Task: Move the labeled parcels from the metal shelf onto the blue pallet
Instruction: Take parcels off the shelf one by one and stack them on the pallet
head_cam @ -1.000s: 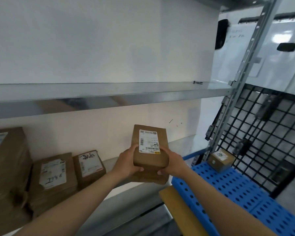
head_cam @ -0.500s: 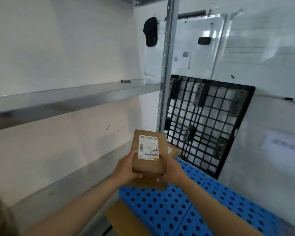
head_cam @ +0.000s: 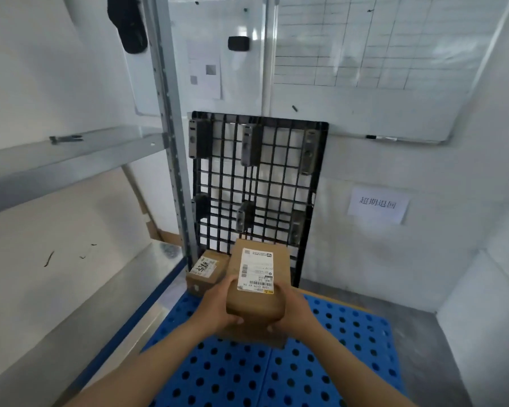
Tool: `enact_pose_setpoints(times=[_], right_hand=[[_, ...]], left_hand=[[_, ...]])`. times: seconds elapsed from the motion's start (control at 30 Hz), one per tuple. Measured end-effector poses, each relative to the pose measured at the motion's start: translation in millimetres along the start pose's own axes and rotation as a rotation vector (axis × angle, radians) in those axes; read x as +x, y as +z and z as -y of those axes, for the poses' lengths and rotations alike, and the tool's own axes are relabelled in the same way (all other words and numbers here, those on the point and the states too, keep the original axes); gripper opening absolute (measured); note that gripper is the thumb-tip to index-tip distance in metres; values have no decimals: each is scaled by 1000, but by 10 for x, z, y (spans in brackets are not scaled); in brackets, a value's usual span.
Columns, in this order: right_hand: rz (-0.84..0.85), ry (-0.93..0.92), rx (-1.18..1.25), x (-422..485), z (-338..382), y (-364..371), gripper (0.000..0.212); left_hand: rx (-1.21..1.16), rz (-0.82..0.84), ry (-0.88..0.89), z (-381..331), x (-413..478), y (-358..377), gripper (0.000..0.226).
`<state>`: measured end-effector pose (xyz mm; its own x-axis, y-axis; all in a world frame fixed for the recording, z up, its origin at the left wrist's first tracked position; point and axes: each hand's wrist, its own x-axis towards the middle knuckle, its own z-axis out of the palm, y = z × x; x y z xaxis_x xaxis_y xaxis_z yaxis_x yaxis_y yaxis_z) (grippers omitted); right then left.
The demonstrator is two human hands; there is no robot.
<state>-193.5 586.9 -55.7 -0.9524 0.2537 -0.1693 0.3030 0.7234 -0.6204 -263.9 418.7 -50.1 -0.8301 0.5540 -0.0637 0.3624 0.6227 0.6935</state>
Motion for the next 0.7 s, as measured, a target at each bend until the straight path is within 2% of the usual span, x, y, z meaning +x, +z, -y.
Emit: enact_pose_setpoints(times=[0.17, 0.37, 0.7], right_hand=[[-11, 106, 46, 196, -14, 246, 89], [-4, 217, 59, 516, 77, 537, 91], [-23, 260, 35, 690, 69, 692, 89]], left_hand=[[-4, 108, 30, 306, 320, 21, 88], [-24, 163, 40, 706, 657, -2, 90], [-31, 172, -3, 1055, 805, 193, 90]])
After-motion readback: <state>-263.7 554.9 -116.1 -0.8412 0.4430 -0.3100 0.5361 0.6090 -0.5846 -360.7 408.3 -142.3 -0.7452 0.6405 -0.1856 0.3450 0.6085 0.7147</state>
